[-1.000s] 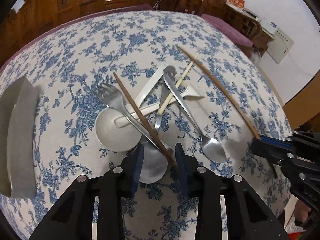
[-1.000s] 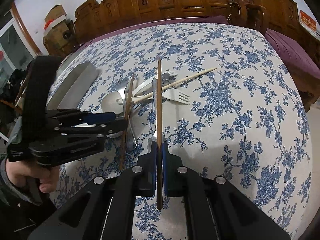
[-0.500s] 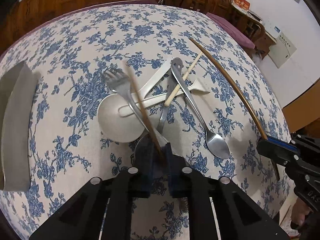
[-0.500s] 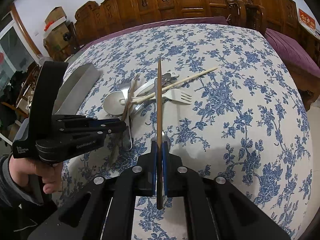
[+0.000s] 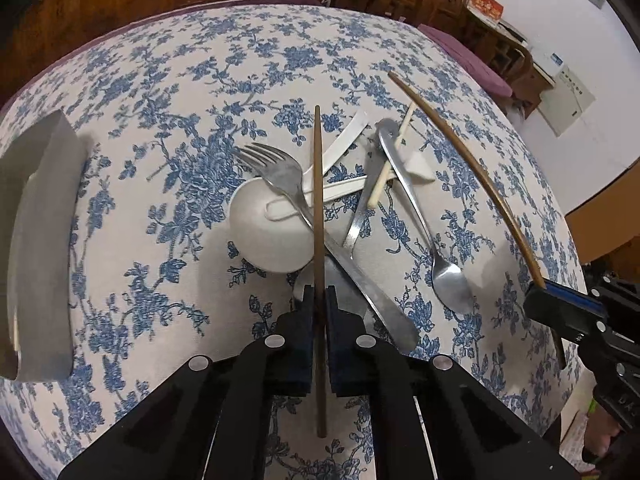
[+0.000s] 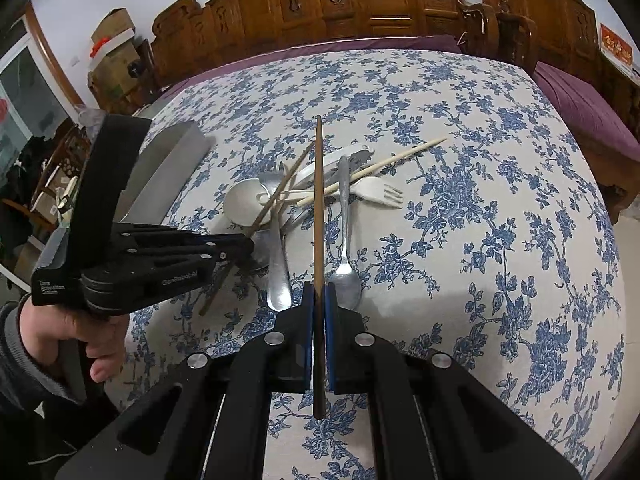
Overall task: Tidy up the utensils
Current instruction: 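Grasp another dark brown chopstick with the left gripper while the right gripper holds its chopstick, then lower the left chopstick into the tray and open while the right gripper carries its chopstick over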
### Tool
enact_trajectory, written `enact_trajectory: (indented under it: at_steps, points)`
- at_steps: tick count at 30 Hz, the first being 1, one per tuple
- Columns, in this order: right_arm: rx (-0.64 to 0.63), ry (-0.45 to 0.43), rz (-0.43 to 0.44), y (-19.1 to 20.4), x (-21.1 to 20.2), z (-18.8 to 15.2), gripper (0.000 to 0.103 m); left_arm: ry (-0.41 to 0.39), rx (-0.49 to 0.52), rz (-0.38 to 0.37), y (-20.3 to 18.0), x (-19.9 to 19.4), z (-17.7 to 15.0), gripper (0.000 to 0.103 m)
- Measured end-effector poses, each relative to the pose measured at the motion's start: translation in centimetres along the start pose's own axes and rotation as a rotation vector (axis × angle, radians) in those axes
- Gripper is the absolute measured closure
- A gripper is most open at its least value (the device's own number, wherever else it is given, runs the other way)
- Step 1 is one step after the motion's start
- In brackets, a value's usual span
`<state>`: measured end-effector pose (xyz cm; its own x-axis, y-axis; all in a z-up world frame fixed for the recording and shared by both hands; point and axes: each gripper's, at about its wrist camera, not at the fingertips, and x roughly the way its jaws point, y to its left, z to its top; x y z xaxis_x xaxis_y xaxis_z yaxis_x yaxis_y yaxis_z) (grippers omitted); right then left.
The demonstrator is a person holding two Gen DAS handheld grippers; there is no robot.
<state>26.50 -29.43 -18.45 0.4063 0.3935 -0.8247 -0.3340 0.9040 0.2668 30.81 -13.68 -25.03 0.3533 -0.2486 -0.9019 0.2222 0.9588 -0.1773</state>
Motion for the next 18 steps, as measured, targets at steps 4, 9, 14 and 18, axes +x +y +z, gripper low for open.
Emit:
enact_trajectory:
  at_steps: [4, 9, 14, 18]
  points:
    - [0.004, -0.005, -0.003, 0.5, -0.1, 0.1, 0.097, -0.018, 0.001, -0.009, 0.6, -1.3, -0.4, 0.099]
    - [0.004, -0.017, -0.001, 1.5, -0.3, 0.5, 0.097, -0.054, 0.002, -0.018, 1.5, -3.4, -0.5, 0.099]
    - [-0.002, -0.028, 0.004, 3.1, -0.2, 1.2, 0.097, -0.084, 0.006, -0.025, 2.5, -5.3, -0.5, 0.099]
    - [-0.012, -0.034, 0.007, 4.6, 0.0, 1.8, 0.097, -0.107, 0.003, -0.027, 3.8, -6.9, -0.6, 0.099]
